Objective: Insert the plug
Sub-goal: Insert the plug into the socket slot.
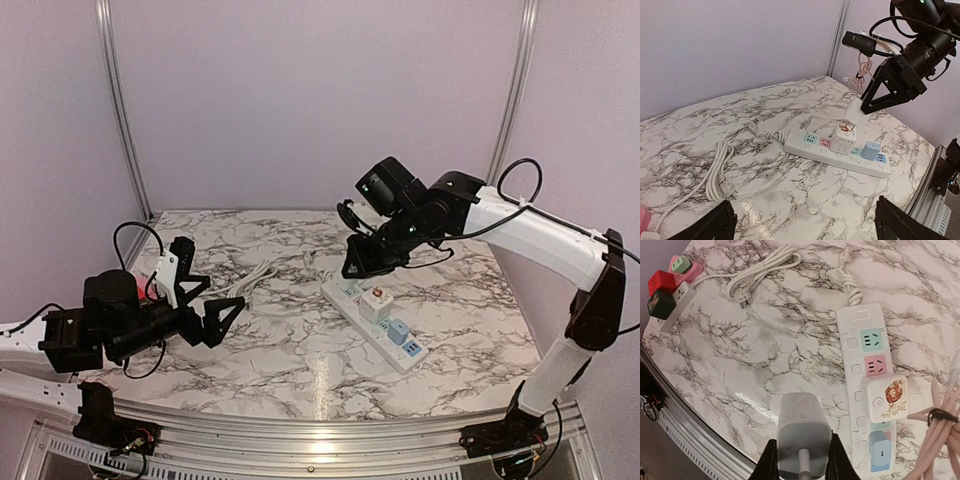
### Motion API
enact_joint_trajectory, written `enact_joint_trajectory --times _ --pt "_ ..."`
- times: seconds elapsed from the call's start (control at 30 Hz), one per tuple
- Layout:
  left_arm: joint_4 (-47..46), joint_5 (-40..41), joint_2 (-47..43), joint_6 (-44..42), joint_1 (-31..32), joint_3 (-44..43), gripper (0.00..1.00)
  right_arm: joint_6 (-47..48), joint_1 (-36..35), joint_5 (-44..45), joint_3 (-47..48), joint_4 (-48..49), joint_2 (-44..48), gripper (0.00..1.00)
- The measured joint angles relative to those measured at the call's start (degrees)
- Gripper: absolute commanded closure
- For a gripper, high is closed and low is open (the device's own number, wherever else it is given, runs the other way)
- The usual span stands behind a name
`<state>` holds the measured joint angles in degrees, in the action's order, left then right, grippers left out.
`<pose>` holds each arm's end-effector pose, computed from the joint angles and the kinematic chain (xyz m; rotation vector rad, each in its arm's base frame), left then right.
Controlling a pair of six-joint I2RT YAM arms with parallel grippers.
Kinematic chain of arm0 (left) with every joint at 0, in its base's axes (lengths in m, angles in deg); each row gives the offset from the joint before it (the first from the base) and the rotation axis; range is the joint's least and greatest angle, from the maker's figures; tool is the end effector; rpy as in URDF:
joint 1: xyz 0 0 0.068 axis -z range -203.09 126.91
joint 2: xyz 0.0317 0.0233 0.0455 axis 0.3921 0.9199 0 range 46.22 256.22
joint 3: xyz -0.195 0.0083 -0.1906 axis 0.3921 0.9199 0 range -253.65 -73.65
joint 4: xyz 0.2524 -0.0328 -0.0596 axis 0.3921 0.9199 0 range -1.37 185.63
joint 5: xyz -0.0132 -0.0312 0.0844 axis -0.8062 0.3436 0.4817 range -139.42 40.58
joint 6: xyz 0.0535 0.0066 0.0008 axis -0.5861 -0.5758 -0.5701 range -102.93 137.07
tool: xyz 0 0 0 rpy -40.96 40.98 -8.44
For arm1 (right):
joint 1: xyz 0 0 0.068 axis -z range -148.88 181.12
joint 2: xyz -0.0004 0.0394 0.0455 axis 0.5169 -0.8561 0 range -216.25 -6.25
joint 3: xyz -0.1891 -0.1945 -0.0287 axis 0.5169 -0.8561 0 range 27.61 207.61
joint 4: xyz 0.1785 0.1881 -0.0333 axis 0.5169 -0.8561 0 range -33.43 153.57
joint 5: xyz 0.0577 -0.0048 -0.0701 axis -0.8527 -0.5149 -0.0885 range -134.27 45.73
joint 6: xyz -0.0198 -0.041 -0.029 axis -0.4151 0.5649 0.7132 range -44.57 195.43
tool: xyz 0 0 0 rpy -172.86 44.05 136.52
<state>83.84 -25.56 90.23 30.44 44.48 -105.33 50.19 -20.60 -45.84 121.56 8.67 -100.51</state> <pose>0.0850 -0.1682 0.2893 0.4975 1.6683 -0.6987 0.2145 0.2734 0.3455 -0.6136 2.5581 0.5410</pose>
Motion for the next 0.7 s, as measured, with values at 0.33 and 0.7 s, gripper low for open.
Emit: enact_joint_trajectory --times 0.33,0.7 --pt "3.43 -3.34 -0.22 5.20 -7.69 1.62 0.01 7.13 4.42 4.44 0.52 -0.66 -4.35 1.00" --pt "3.80 -8.26 -0.22 9.64 -12.83 5.75 0.01 13.35 4.42 12.63 5.79 -2.40 -13.57 1.00"
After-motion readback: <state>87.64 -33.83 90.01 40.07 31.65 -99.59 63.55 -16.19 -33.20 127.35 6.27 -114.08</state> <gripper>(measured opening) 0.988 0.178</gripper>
